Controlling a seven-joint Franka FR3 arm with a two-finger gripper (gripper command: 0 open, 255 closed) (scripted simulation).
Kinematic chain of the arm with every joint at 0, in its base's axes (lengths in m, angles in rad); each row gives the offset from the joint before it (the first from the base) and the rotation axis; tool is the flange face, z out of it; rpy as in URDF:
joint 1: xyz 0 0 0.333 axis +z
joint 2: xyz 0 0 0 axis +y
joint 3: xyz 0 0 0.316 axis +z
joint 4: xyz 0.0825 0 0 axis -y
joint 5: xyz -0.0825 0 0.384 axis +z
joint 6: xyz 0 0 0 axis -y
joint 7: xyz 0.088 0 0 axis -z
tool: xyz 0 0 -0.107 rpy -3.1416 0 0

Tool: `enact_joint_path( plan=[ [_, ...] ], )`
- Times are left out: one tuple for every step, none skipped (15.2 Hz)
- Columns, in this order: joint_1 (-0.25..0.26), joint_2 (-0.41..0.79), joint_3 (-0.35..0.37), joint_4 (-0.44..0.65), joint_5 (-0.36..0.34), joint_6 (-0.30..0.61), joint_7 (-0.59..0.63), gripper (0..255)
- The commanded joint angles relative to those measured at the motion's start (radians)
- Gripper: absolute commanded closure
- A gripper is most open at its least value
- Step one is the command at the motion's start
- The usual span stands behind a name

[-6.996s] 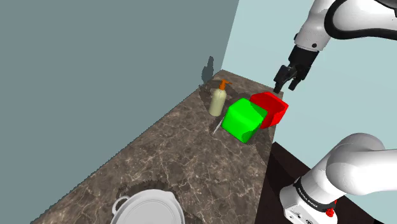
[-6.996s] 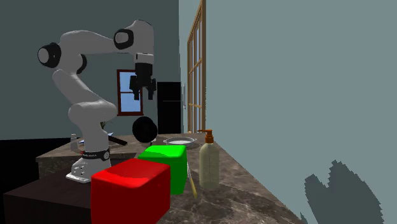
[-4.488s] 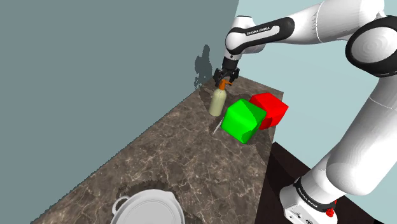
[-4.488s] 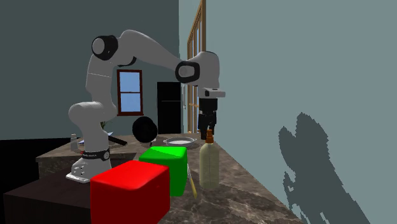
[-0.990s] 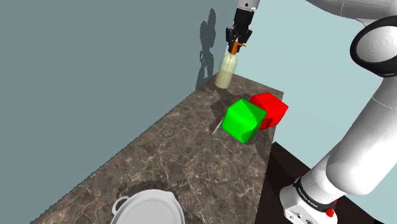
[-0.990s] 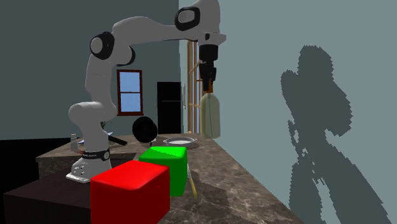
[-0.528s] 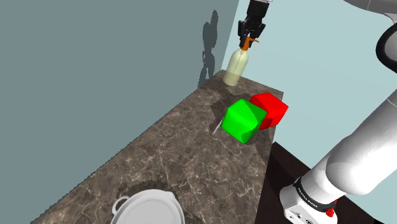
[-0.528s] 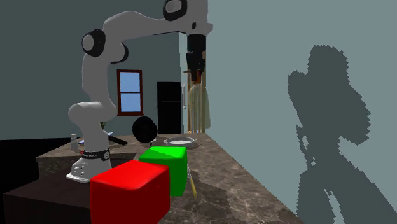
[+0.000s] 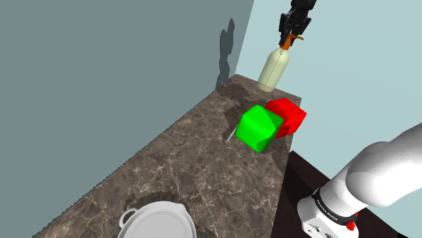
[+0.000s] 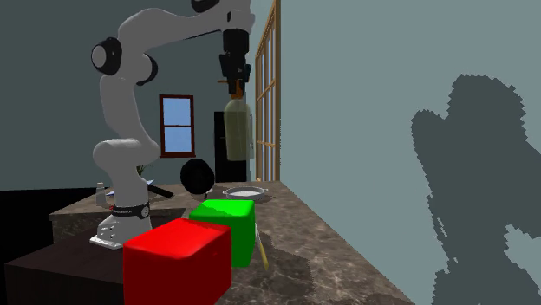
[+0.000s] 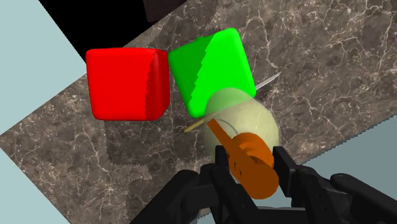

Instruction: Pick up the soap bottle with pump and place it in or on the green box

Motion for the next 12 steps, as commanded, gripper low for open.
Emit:
enact_joint_path(
  plan=[
    [-0.004, -0.063, -0.003, -0.033, -0.009, -0.030, -0.007, 255],
    [-0.007, -0.089, -0.005, -0.042, -0.014, -0.046, -0.013, 255],
    [-0.010, -0.110, -0.007, -0.049, -0.017, -0.061, -0.018, 255],
    [-0.010, -0.118, -0.007, -0.070, -0.018, -0.047, -0.017, 255],
    [-0.010, -0.125, -0.007, -0.092, -0.019, -0.032, -0.016, 255],
    [-0.010, -0.131, -0.006, -0.112, -0.020, -0.018, -0.016, 255],
    [-0.011, -0.138, -0.006, -0.133, -0.020, -0.004, -0.015, 255],
    [-0.011, -0.144, -0.006, -0.153, -0.021, 0.010, -0.015, 255],
    [-0.011, -0.150, -0.006, -0.173, -0.022, 0.024, -0.014, 255],
    [-0.011, -0.155, -0.006, -0.192, -0.022, 0.038, -0.014, 255],
    [-0.012, -0.161, -0.006, -0.211, -0.023, 0.051, -0.014, 255],
    [-0.012, -0.166, -0.006, -0.230, -0.024, 0.065, -0.013, 255]
  ],
)
